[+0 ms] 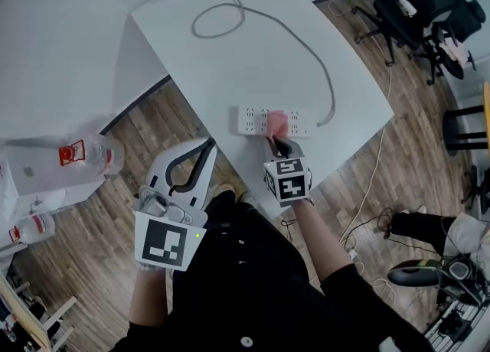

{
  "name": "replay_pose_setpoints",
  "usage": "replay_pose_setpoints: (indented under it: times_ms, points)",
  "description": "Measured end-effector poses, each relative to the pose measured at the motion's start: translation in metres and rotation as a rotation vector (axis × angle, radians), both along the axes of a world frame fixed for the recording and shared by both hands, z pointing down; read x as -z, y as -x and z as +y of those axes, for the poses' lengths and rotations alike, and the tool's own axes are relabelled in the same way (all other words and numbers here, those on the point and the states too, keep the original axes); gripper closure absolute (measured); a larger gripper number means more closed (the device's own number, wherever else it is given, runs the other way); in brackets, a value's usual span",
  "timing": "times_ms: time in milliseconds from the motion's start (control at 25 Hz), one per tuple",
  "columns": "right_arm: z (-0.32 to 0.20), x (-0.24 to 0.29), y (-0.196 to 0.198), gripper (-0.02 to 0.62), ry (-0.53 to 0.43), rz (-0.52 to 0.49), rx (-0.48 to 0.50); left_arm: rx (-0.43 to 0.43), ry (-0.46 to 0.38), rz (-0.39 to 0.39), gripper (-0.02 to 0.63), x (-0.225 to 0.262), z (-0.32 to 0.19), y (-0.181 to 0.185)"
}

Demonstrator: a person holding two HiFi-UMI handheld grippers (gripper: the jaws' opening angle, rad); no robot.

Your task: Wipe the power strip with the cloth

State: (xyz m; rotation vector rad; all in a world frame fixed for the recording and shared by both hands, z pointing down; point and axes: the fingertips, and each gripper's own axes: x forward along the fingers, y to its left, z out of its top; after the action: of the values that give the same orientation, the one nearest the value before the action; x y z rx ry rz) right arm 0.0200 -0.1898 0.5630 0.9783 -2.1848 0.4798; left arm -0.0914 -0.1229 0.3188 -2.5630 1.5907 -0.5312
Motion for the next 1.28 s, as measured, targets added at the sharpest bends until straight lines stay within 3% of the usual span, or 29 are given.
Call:
replay_pose_setpoints:
  times_ms: [800, 1280]
  points:
    - [0.020, 0.000, 0.076, 0.546, 0.015, -0.030, 0.192, 0.062, -0.001, -0.001, 0.592, -0.002, 0.007, 0.020]
    - [0.028, -0.003, 0.098, 0.546, 0.017, -0.021, 0.270, 0.082, 0.000, -0.011, 0.592, -0.001, 0.011, 0.026]
